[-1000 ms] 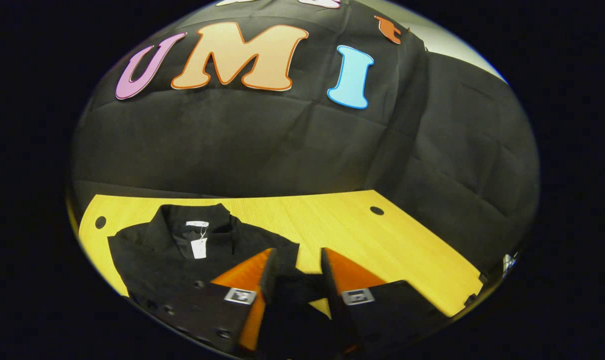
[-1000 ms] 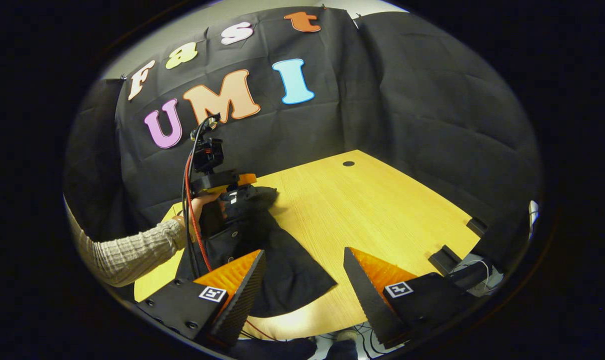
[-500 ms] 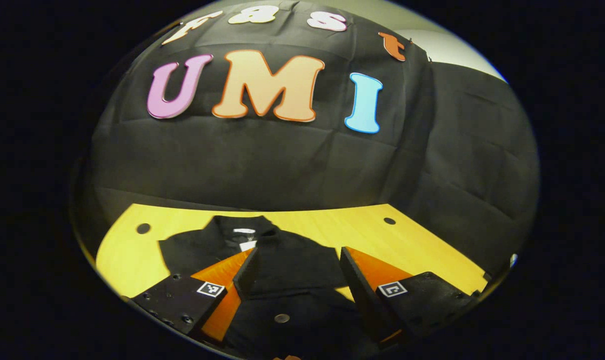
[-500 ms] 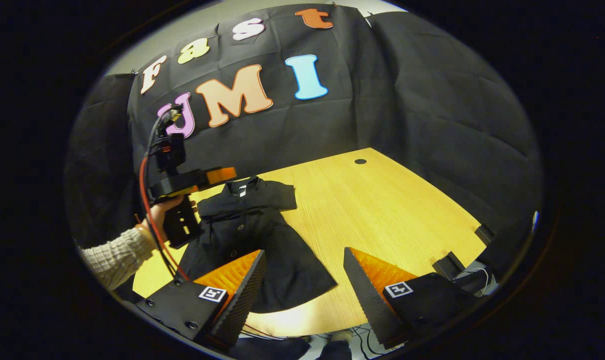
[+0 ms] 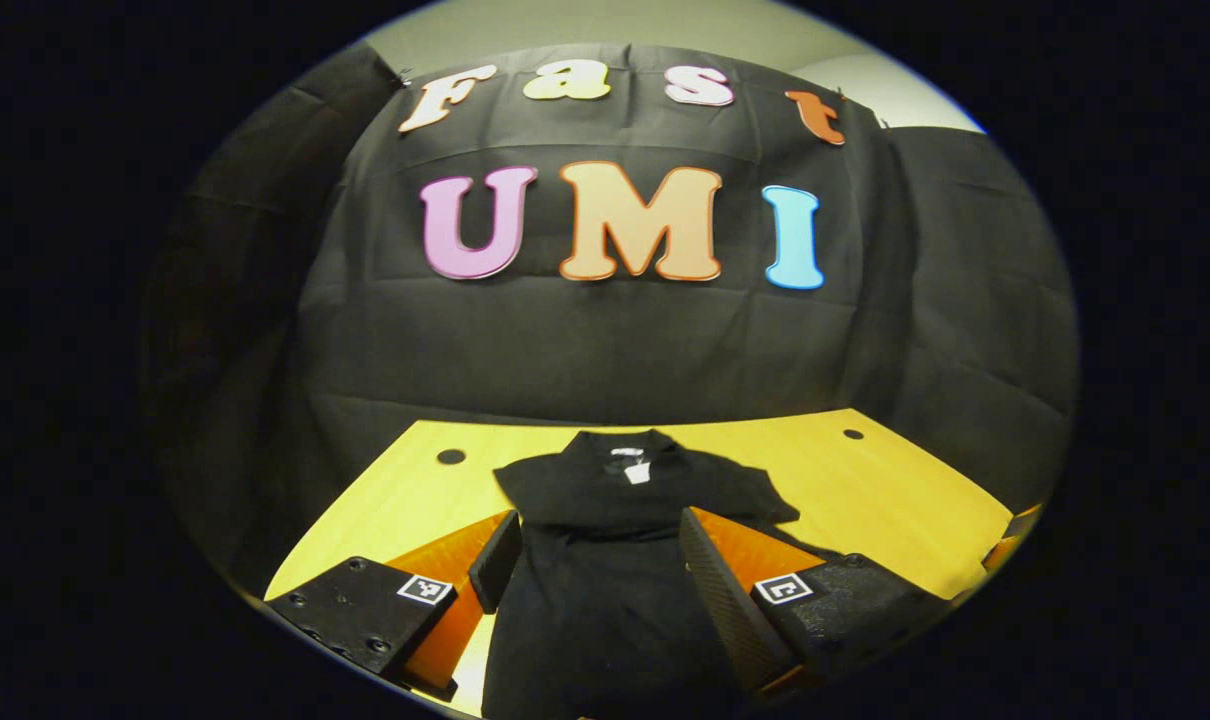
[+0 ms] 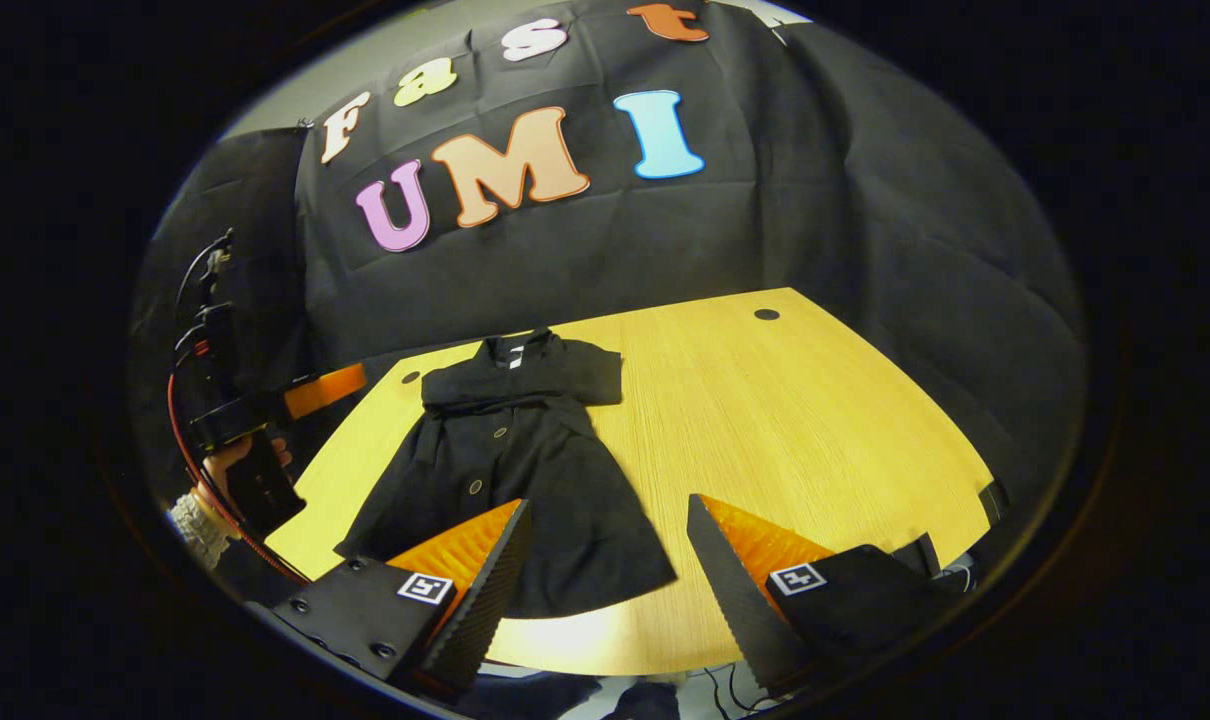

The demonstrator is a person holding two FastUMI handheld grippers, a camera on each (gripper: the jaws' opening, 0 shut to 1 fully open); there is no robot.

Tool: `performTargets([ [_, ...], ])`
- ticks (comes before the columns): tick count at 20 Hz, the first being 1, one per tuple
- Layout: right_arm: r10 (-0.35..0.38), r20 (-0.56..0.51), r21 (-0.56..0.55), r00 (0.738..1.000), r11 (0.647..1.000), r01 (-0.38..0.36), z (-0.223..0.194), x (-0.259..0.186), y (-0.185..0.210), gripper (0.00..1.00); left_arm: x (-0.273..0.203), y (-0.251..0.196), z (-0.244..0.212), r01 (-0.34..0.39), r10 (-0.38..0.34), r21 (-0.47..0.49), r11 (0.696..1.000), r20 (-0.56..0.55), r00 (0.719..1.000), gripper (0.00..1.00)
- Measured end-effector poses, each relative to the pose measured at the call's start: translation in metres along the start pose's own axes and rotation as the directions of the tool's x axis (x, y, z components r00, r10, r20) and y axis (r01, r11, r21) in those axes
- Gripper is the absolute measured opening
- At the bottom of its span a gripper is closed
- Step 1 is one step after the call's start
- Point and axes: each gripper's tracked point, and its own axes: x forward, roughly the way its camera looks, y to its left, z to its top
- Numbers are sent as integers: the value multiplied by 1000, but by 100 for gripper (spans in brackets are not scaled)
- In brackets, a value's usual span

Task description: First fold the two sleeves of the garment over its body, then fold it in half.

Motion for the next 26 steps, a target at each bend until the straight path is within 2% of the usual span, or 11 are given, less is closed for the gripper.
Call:
performTargets([
  [6, 53, -51, -60, 997, 997, -56, -12, 23, -3, 98, -59, 14, -59, -129, 121, -69, 989, -104, 987, 94],
  [11, 66, -90, -120, 994, 990, -77, -31, 32, -4, 98, -83, 16, -88, -177, 164, -80, 981, -151, 975, 94],
  [12, 68, -98, -131, 993, 988, -81, -35, 35, -4, 94, -87, 16, -94, -181, 166, -77, 980, -167, 972, 94],
  [15, 72, -134, -141, 988, 986, -91, -49, 40, -3, 98, -98, 15, -112, -189, 173, -68, 980, -193, 966, 94],
  [18, 54, -166, -153, 985, 985, -80, -62, 51, -4, 98, -105, 21, -138, -193, 175, -56, 980, -238, 955, 94],
  [19, 48, -176, -156, 983, 985, -76, -68, 54, -4, 94, -109, 22, -149, -193, 173, -52, 980, -262, 949, 94],
  [20, 41, -180, -162, 983, 984, -71, -70, 56, -4, 98, -111, 24, -158, -195, 173, -51, 979, -287, 942, 94],
  [22, 22, -185, -181, 982, 982, -56, -75, 60, -4, 94, -112, 28, -176, -193, 164, -57, 979, -338, 927, 95],
  [24, 7, -193, -197, 981, 979, -46, -81, 64, -5, 99, -109, 33, -185, -195, 162, -59, 979, -359, 919, 95],
  [25, 1, -193, -203, 981, 978, -41, -83, 68, -4, 94, -107, 35, -189, -194, 160, -58, 979, -363, 918, 96],
  [26, -3, -195, -208, 981, 977, -38, -84, 71, -4, 99, -105, 37, -193, -192, 159, -56, 980, -366, 917, 95],
])
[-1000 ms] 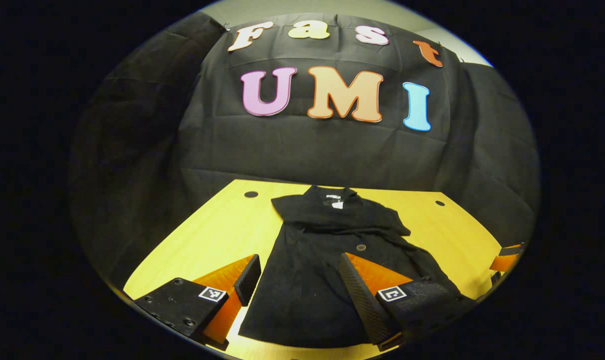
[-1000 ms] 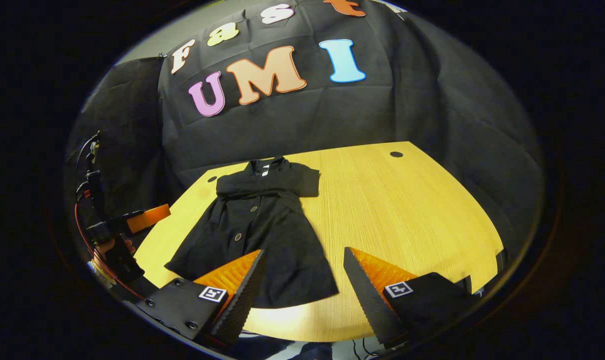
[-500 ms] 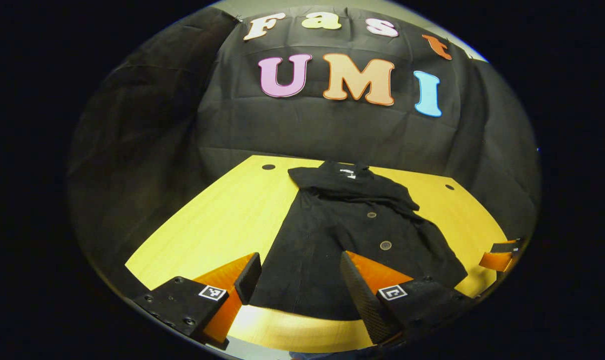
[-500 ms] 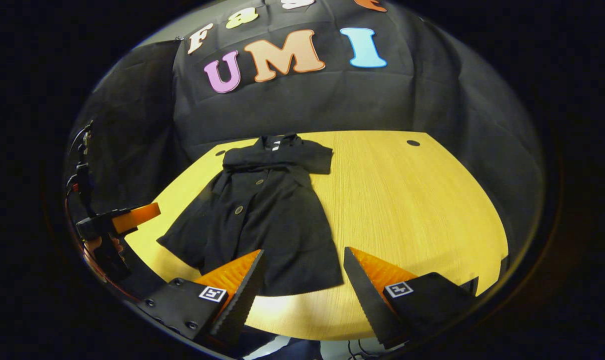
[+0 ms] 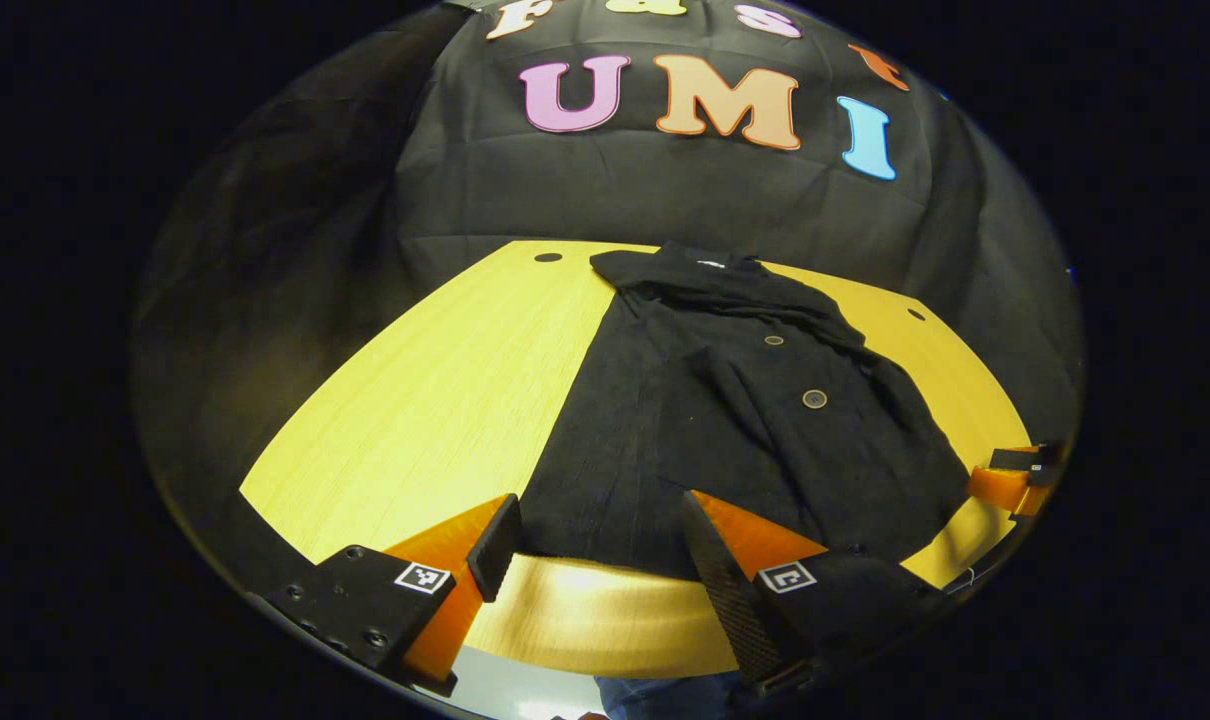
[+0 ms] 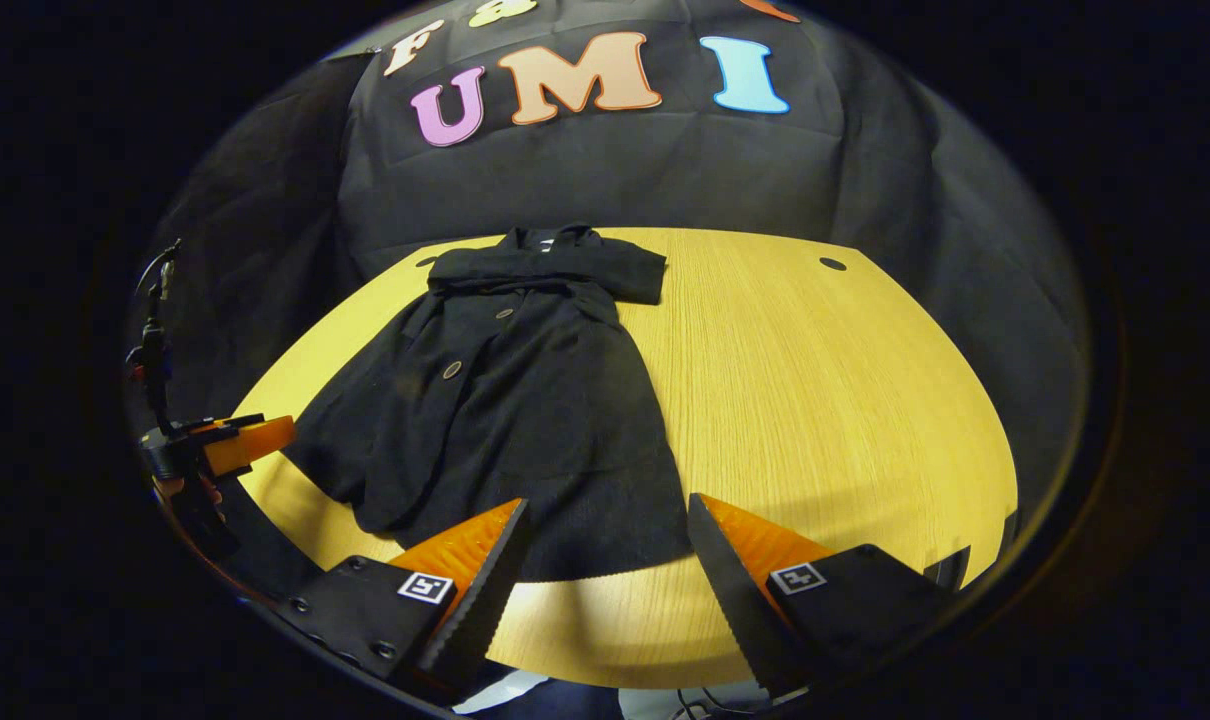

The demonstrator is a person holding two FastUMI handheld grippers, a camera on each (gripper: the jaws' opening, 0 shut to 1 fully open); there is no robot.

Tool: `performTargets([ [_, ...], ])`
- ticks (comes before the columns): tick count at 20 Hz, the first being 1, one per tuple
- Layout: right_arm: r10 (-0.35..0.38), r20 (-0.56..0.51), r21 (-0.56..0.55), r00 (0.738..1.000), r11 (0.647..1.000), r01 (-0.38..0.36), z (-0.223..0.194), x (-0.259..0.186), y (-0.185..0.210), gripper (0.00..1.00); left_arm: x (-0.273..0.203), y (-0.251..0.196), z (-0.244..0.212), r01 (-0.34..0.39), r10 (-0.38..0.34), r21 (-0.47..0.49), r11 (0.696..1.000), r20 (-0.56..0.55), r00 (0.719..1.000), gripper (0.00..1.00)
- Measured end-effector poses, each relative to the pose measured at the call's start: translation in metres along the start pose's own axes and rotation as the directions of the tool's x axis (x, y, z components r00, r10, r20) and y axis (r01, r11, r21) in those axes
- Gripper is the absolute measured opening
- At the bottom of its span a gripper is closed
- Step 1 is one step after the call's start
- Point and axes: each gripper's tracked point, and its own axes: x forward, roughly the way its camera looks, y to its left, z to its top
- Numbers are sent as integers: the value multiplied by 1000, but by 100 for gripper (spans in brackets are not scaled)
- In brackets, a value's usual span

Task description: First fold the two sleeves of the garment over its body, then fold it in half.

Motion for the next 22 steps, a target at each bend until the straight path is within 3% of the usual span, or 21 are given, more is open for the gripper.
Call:
performTargets([
  [2, -4, -9, -4, 1000, 1000, 4, -3, 7, 2, 94, 7, 2, -4, 3, -3, 10, 1000, -12, 1000, 96],
  [7, -25, -31, -19, 999, 1000, 25, -10, 23, 5, 99, 19, 0, -14, 23, -22, 35, 999, -37, 999, 96],
  [8, -31, -36, -21, 999, 999, 30, -11, 25, 3, 94, 20, -1, -15, 26, -24, 52, 998, -42, 999, 96],
  [9, -35, -38, -23, 999, 999, 34, -13, 26, 2, 99, 22, -2, -16, 30, -27, 67, 997, -44, 999, 96],
  [13, -45, -53, -24, 998, 999, 44, -20, 32, 3, 94, 25, -2, -21, 34, -30, 71, 997, -57, 998, 96],
  [14, -47, -54, -28, 997, 999, 46, -19, 32, 3, 99, 25, -1, -22, 31, -27, 70, 997, -61, 998, 96],
  [17, -45, -43, -17, 998, 999, 44, -21, 34, 5, 99, 27, -1, -23, 33, -29, 68, 997, -54, 998, 96],
  [19, -41, -31, -16, 999, 999, 41, -22, 34, 4, 94, 26, -2, -24, 32, -29, 73, 997, -44, 999, 96],
  [20, -42, -22, -15, 999, 999, 41, -21, 34, 5, 99, 25, -1, -25, 30, -27, 73, 997, -36, 999, 96],
  [22, -45, -7, -4, 999, 999, 45, -25, 35, 4, 100, 25, -2, -25, 27, -26, 67, 997, -15, 1000, 96],
])
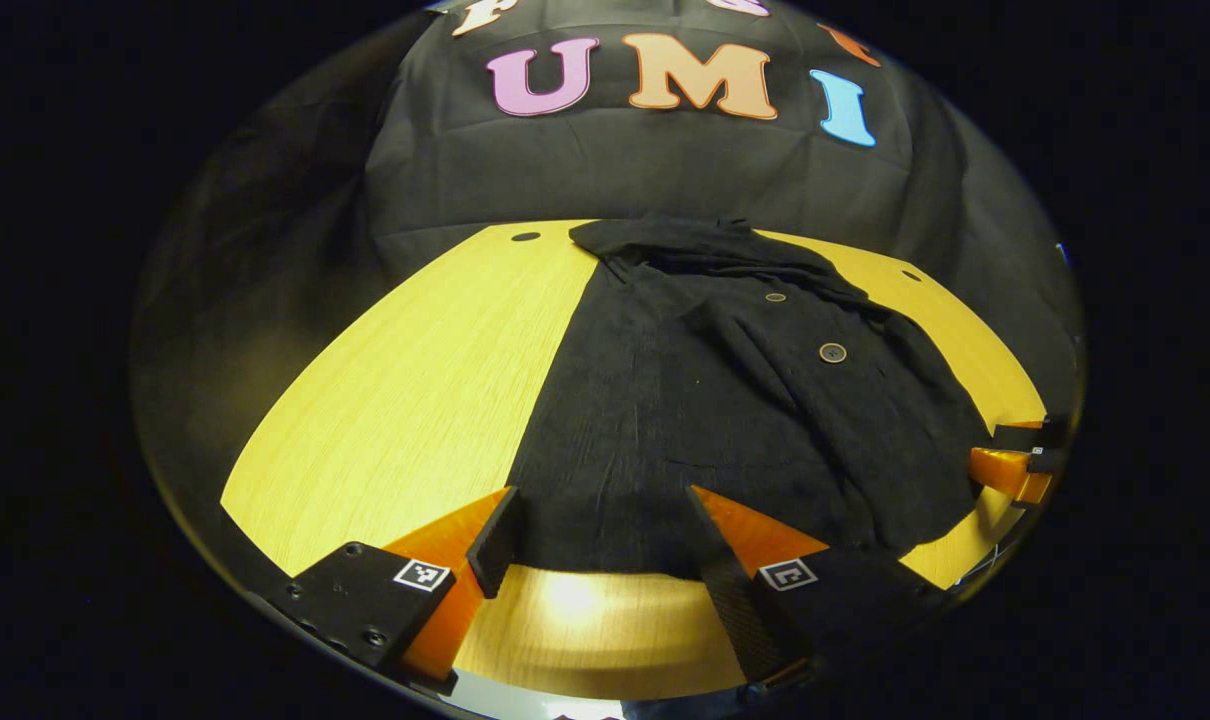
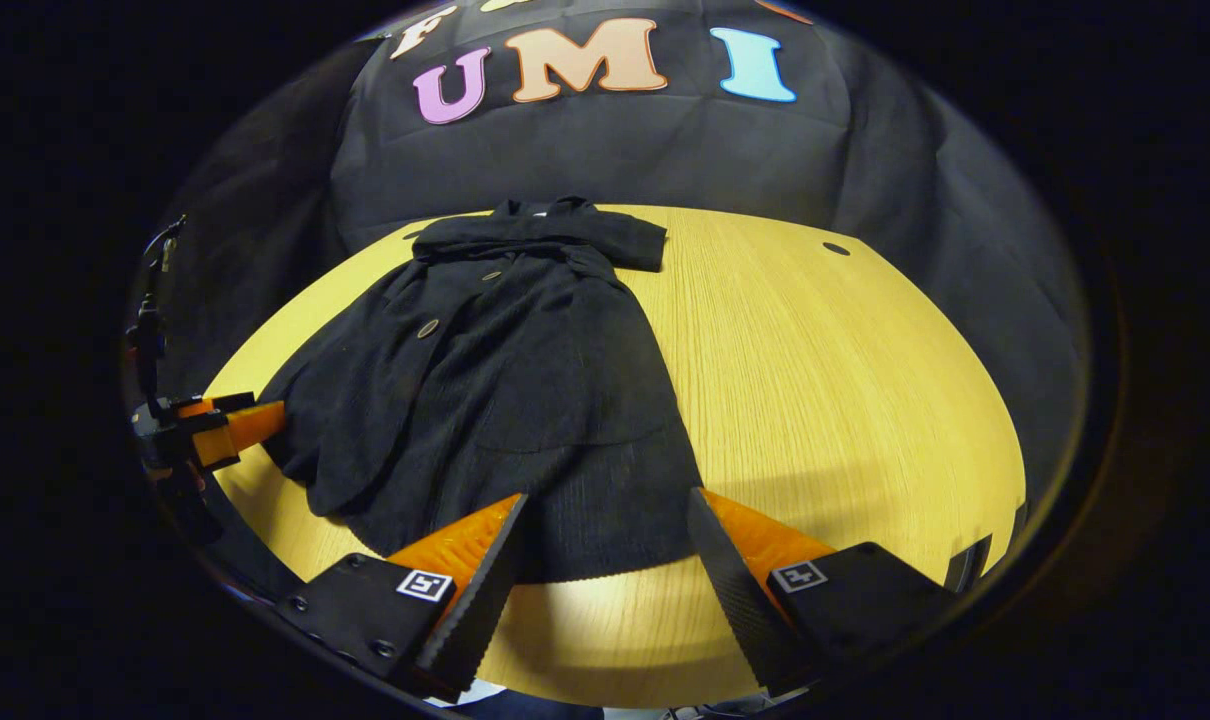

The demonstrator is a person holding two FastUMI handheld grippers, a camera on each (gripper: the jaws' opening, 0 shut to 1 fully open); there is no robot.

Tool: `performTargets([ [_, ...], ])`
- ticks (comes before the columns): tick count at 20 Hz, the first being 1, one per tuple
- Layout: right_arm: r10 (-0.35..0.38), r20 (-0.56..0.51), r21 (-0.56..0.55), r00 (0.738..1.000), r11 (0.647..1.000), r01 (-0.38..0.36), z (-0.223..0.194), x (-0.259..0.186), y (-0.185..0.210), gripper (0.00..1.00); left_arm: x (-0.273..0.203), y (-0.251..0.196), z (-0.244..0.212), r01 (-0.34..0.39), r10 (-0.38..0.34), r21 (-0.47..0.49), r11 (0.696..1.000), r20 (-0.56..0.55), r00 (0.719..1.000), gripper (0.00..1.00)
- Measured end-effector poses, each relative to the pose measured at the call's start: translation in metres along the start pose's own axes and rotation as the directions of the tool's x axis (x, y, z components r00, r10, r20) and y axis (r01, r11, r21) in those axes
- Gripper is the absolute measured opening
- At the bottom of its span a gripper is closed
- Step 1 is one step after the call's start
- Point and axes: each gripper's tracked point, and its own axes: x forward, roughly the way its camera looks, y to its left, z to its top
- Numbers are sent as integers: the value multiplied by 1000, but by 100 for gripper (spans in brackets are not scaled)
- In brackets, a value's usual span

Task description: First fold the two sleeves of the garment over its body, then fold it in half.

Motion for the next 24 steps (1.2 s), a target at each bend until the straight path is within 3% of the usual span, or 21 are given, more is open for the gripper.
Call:
performTargets([
  [6, 5, 28, -14, 1000, 1000, -4, -1, 2, 9, 90, 1, -2, -1, 16, -16, -3, 1000, 27, 1000, 91],
  [8, 19, 21, -32, 1000, 999, -18, -3, 4, 18, 72, 2, -5, -2, 32, -32, -5, 999, 13, 999, 89],
  [11, 10, 14, -58, 1000, 998, -10, -3, 2, 22, 45, 1, -12, 0, 53, -53, -20, 998, -5, 999, 70],
  [12, 25, 17, -63, 1000, 998, -24, -2, 1, 25, 43, 0, -15, -1, 60, -60, -29, 998, -8, 998, 63],
  [13, 17, 20, -60, 1000, 998, -16, -4, 2, 28, 36, 1, -17, -1, 72, -72, -43, 996, -13, 997, 47],
  [14, 25, 21, -68, 999, 997, -24, -2, 0, 30, 29, 1, -19, -1, 80, -81, -64, 995, -13, 997, 42],
  [15, 16, 22, -75, 1000, 997, -15, -4, 3, 30, 26, 0, -18, 0, 85, -87, -89, 992, -11, 996, 29],
  [16, 10, 19, -90, 1000, 996, -9, -4, 4, 31, 19, 0, -19, 1, 93, -95, -124, 988, -6, 995, 23],
  [17, 12, 18, -107, 1000, 994, -10, -4, 0, 33, 19, 0, -18, 2, 101, -103, -162, 982, -2, 995, 10],
  [20, 32, 13, -119, 999, 992, -30, -4, 2, 33, 12, 1, -21, 0, 109, -114, -211, 971, -12, 993, 3],
  [24, 89, -12, -45, 996, 995, -90, -5, 1, 35, 6, 1, -22, -2, 93, -97, -130, 987, -24, 995, 0],
])
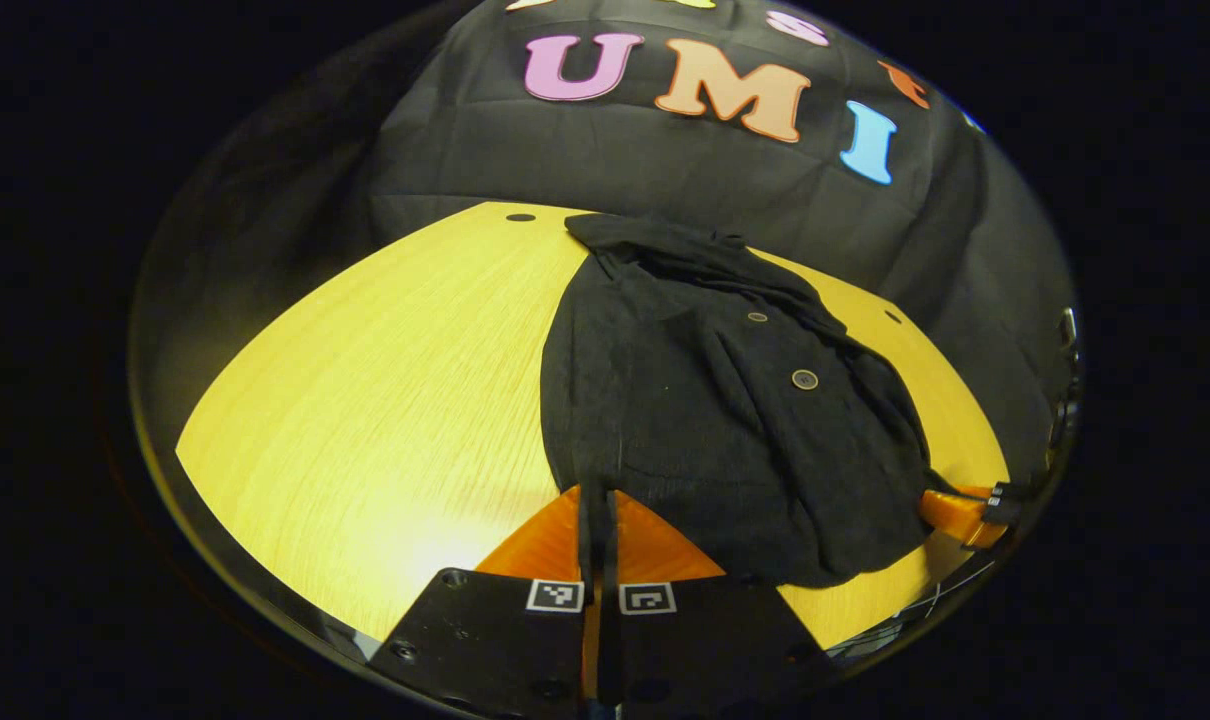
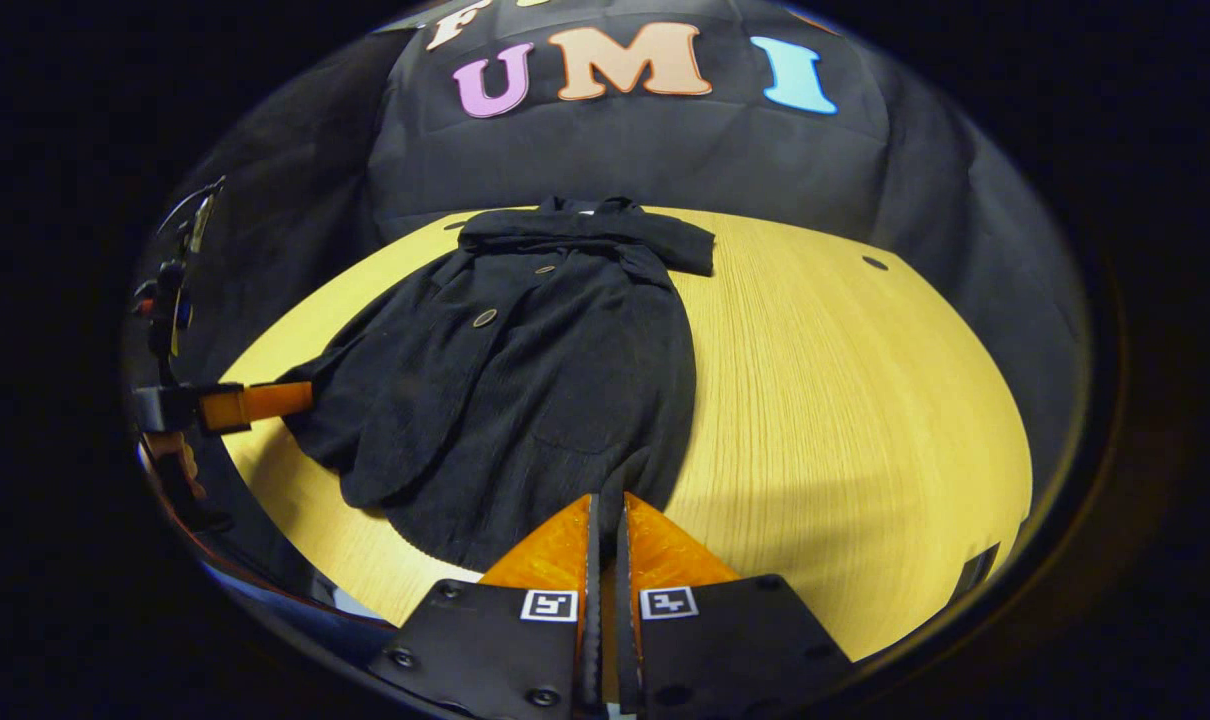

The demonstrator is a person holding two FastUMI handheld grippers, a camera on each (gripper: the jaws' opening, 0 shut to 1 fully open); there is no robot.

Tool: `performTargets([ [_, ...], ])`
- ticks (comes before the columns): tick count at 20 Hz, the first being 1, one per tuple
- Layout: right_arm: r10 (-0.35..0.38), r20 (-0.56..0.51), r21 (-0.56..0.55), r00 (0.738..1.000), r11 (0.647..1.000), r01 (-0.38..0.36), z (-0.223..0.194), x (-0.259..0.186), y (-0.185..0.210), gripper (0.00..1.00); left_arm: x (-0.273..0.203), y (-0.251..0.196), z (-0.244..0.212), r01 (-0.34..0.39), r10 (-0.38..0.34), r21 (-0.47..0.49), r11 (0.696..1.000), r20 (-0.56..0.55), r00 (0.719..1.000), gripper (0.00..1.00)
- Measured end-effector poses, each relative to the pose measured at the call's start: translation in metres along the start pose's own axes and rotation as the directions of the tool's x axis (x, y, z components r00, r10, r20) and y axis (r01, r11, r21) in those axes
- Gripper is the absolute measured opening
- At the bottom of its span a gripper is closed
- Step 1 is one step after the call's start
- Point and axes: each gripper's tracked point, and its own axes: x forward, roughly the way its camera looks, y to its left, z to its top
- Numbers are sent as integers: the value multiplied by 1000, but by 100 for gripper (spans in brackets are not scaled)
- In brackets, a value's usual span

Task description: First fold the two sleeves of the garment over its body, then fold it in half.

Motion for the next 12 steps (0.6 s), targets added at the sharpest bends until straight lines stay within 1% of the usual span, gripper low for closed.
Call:
performTargets([
  [1, 10, -5, 16, 1000, 1000, -10, 0, 1, 0, 9, 0, 2, 1, 0, 0, -6, 1000, 0, 1000, 0],
  [2, 14, -7, 22, 1000, 1000, -14, 0, 0, 0, 5, -1, 2, 1, 3, -3, -19, 1000, -4, 1000, 0],
  [3, 13, -14, 19, 1000, 1000, -13, 0, 0, 1, 4, 0, 1, 0, 8, -8, -29, 1000, -11, 1000, 0],
  [6, -4, -18, -19, 1000, 1000, 3, 1, -1, 0, 3, 0, 0, 1, 16, -16, -43, 999, -10, 1000, 0],
  [8, -1, -25, -26, 1000, 1000, 0, 2, -1, -1, 3, 1, 1, 0, 4, -4, -38, 999, -10, 1000, 0],
  [12, 22, -39, 3, 999, 1000, -22, 4, -1, 0, 2, 2, -2, 2, -17, 18, 7, 1000, -17, 1000, 0],
])
